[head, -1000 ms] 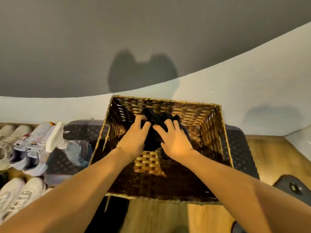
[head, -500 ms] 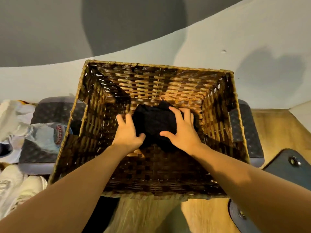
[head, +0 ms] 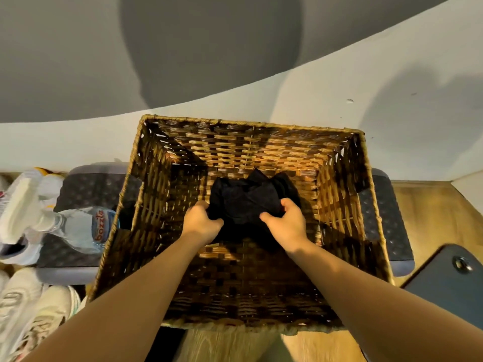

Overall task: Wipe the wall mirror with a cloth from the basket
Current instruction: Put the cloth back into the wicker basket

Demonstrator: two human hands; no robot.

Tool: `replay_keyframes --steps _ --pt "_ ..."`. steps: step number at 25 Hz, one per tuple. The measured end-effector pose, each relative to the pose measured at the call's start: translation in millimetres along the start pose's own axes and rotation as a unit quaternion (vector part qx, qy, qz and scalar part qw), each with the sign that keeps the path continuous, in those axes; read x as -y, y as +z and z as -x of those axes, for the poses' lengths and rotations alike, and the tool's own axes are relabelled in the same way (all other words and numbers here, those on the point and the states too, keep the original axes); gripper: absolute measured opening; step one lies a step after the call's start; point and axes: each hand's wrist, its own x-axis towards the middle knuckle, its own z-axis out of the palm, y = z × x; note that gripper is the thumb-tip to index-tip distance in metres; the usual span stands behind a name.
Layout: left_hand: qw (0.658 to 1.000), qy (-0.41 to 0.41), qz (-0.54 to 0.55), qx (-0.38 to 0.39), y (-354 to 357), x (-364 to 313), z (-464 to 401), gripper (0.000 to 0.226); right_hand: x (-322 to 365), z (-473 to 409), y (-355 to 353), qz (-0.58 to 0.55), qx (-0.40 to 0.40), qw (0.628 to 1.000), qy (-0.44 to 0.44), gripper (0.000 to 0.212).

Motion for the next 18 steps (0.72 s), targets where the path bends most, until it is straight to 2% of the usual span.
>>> replay_keyframes --steps 1,4,7,9,12,13,15,16,18 --pt "1.0 0.008 0.001 -0.003 -2.6 0.3 -0.9 0.031 3.4 0.4 -0.1 -0.042 0.006 0.999 -0.008 0.023" --pt "0.999 0.02 0.041 -0.013 -6.4 -3.4 1.8 0.024 20.0 5.0 -1.4 -0.162 0.039 0.986 -0.018 0.033" --pt "0.989 0.013 0.129 -0.069 -1.0 -11.5 12.9 0.024 31.0 1.2 0.5 -0.257 0.076 0.962 0.053 0.041" --pt "0.981 -0.039 0.176 -0.075 2.8 -14.4 19.5 0.03 26.1 -4.7 2.4 -0.212 0.085 0.968 0.108 0.037" --pt "0.96 -0.168 0.222 -0.014 4.6 -7.9 13.9 0.045 13.9 -7.0 0.2 -0.068 0.064 0.988 0.121 0.038" --pt "0.959 -0.181 0.217 0.012 4.6 -4.7 12.4 0.049 9.6 -8.3 -0.9 -0.043 0.049 0.991 0.12 0.041" --pt "0.976 -0.157 0.146 0.035 7.1 2.9 11.4 0.048 2.8 -10.2 -3.0 0.003 0.009 0.992 0.126 0.047" --pt "0.985 -0.135 0.109 0.019 9.0 5.8 12.4 0.045 1.8 -9.2 -4.6 0.027 -0.015 0.992 0.119 0.05" --pt "0.992 -0.076 0.089 -0.044 12.5 8.5 17.6 0.042 -3.5 -1.2 -9.2 0.122 -0.083 0.989 0.023 0.058"
